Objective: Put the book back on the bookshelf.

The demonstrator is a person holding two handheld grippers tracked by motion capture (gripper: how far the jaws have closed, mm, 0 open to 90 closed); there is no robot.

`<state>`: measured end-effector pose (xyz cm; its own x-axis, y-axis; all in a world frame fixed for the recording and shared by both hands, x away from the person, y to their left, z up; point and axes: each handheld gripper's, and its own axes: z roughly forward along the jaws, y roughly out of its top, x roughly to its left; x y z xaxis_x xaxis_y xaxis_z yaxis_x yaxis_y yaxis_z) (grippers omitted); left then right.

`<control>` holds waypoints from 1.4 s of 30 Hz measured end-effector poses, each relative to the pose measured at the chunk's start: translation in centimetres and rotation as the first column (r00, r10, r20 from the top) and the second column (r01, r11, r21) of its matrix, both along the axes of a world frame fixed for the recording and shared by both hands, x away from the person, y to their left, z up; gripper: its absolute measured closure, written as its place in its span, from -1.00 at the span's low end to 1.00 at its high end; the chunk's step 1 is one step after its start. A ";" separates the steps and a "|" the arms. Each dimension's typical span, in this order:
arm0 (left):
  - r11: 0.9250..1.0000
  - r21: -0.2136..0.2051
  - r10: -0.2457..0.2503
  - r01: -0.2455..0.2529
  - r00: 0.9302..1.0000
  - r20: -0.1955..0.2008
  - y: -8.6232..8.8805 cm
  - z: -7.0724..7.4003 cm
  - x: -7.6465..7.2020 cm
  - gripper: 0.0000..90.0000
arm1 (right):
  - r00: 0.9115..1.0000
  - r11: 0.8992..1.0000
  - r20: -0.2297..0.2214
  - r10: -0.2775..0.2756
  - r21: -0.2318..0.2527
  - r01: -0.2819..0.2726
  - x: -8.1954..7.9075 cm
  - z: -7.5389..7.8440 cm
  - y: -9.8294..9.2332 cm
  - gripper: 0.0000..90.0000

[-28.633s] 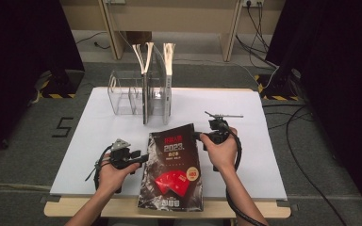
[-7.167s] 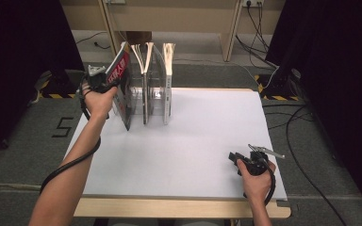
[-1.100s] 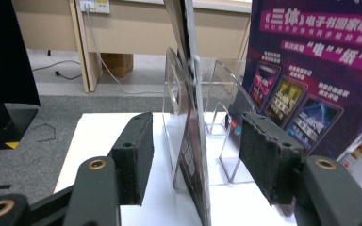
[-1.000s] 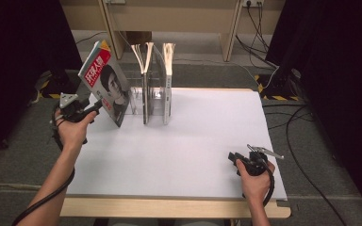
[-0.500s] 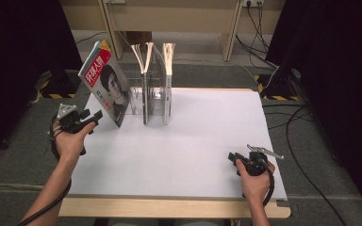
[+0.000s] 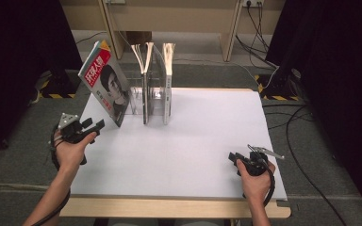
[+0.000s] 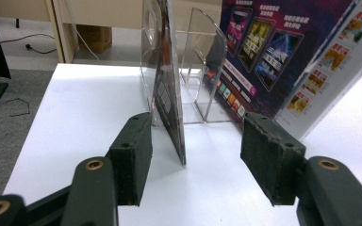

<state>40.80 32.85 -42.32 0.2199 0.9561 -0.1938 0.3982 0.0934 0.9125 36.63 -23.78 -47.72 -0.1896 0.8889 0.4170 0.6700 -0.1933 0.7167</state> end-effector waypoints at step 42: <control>1.000 -0.001 -0.024 0.024 0.991 -0.133 0.7 -7.7 -5.2 -0.02 | 1.000 1.000 -0.018 0.014 -0.002 -0.014 0.0 -0.1 0.3 0.45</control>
